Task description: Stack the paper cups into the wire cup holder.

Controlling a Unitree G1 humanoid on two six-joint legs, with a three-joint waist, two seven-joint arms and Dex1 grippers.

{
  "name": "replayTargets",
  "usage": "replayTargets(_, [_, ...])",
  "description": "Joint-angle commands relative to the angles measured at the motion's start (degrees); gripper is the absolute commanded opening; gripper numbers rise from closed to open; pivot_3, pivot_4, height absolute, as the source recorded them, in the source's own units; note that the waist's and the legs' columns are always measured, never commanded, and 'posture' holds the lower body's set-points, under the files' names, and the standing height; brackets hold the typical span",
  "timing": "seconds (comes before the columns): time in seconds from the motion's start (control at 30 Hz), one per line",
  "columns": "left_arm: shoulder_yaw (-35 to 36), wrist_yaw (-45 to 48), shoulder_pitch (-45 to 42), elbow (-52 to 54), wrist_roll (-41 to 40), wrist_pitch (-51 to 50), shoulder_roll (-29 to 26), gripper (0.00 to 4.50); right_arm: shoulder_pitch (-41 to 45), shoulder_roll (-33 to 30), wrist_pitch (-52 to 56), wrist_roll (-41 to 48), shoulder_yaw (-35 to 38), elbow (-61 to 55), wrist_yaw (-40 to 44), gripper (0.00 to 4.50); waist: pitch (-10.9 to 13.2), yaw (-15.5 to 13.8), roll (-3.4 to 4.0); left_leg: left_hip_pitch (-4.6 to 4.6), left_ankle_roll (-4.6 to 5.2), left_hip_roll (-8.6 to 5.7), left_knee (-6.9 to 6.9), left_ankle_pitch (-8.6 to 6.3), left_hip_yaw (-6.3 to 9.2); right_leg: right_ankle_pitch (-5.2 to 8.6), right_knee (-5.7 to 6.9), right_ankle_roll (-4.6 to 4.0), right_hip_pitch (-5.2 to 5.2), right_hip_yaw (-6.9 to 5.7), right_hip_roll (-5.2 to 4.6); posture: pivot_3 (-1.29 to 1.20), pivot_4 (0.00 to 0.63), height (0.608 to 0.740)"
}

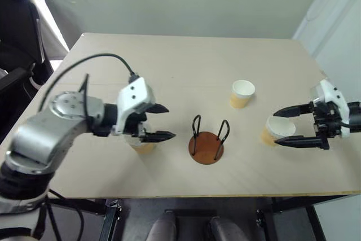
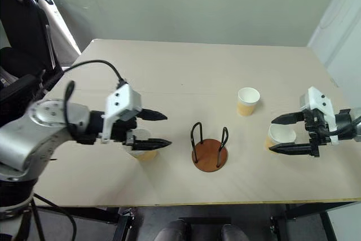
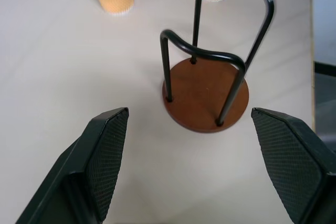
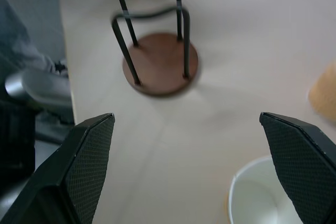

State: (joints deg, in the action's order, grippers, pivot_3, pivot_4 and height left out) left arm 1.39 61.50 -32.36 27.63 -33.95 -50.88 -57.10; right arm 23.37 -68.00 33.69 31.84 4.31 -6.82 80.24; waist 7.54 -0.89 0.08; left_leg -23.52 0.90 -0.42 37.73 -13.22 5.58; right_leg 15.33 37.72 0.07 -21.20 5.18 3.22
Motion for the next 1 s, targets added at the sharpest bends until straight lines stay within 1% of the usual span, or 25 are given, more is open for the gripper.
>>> replayTargets(0.03, [11.8, 7.8, 3.6, -0.9, -2.4, 8.1, -4.1, 4.00, 2.1, -1.4, -2.4, -3.7, -2.0, 1.0, 1.3, 4.50, 0.0, 0.1, 0.00, -0.09, 0.00, 0.01, 0.00, 0.00, 0.00, -0.01, 0.03, -0.02, -0.11, 0.00, 0.01, 0.00, 0.150, 0.740])
replayTargets(0.1, [16.6, 10.1, 6.2, -2.4, -3.3, 9.6, -6.0, 4.00, 2.6, -1.4, -3.2, -6.2, -4.0, 2.0, 1.6, 4.50, 0.0, 0.2, 0.00, -0.26, -0.02, 0.05, -0.01, -0.01, 0.00, -0.02, 0.07, -0.05, -0.32, -0.01, 0.02, 0.00, 0.150, 0.740])
replayTargets(0.23, [19.9, 10.9, 9.2, -3.2, -3.5, 11.5, -7.4, 4.00, 3.2, -1.0, -4.7, -9.8, -6.8, 3.5, 2.1, 4.50, 0.0, 0.2, 0.06, -0.37, 0.01, 0.05, 0.00, -0.03, 0.01, -0.03, 0.11, -0.07, -0.41, -0.03, 0.00, 0.00, 0.150, 0.740])
replayTargets(0.4, [25.2, 12.0, 11.0, -2.8, -7.0, 11.2, -8.3, 4.00, 6.0, 0.4, -7.3, -16.4, -11.8, 7.5, 1.6, 4.50, 0.0, 0.4, 0.06, -0.44, 0.12, 0.06, 0.16, -0.24, 0.03, -0.12, 0.13, -0.18, -0.43, -0.08, -0.02, 0.00, 0.150, 0.740])
replayTargets(0.47, [26.4, 12.0, 11.8, -2.7, -7.7, 11.1, -8.6, 4.00, 7.0, 1.3, -7.9, -17.6, -13.2, 8.0, 2.3, 4.50, 0.0, 0.5, 0.06, -0.43, 0.12, 0.07, 0.20, -0.25, 0.03, -0.15, 0.15, -0.23, -0.43, -0.12, -0.02, 0.00, 0.150, 0.740])
replayTargets(0.57, [28.2, 12.0, 13.2, -2.7, -8.5, 11.2, -8.8, 4.06, 8.5, 2.9, -9.1, -19.3, -14.2, 9.0, 2.4, 3.94, 0.0, 0.6, 0.10, -0.41, 0.12, 0.10, 0.20, -0.24, 0.03, -0.20, 0.20, -0.30, -0.46, -0.14, -0.01, 0.00, 0.150, 0.740])
replayTargets(0.7, [30.4, 11.6, 14.6, -2.2, -10.8, 10.3, -8.8, 4.06, 10.1, 4.3, -11.3, -20.8, -14.9, 11.3, 3.4, 2.49, 0.0, 0.6, 0.11, -0.43, 0.10, 0.13, 0.21, -0.23, 0.04, -0.23, 0.22, -0.35, -0.49, -0.20, -0.01, 0.00, 0.150, 0.740])
replayTargets(0.9, [31.2, 10.4, 16.3, -1.6, -11.4, 10.5, -9.1, 4.06, 11.7, 4.9, -13.5, -22.7, -15.0, 13.3, 4.3, 0.29, 0.0, 0.5, 0.10, -0.44, 0.09, 0.13, 0.20, -0.23, 0.04, -0.23, 0.21, -0.37, -0.49, -0.20, -0.01, 0.00, 0.150, 0.740])
replayTargets(0.93, [31.4, 10.3, 16.5, -1.6, -11.5, 10.5, -9.2, 4.06, 11.8, 4.9, -13.7, -22.7, -14.8, 13.3, 4.6, 0.05, 0.0, 0.6, 0.11, -0.44, 0.09, 0.13, 0.20, -0.23, 0.04, -0.23, 0.21, -0.37, -0.49, -0.20, -0.01, 0.00, 0.150, 0.740])
replayTargets(1.0, [31.5, 10.1, 17.0, -1.7, -11.4, 10.8, -9.5, 4.06, 12.5, 4.6, -13.0, -20.4, -13.2, 12.8, 6.6, 0.05, 0.0, 0.6, 0.11, -0.44, 0.09, 0.14, 0.20, -0.23, 0.04, -0.24, 0.21, -0.38, -0.50, -0.20, -0.01, 0.00, 0.150, 0.740])
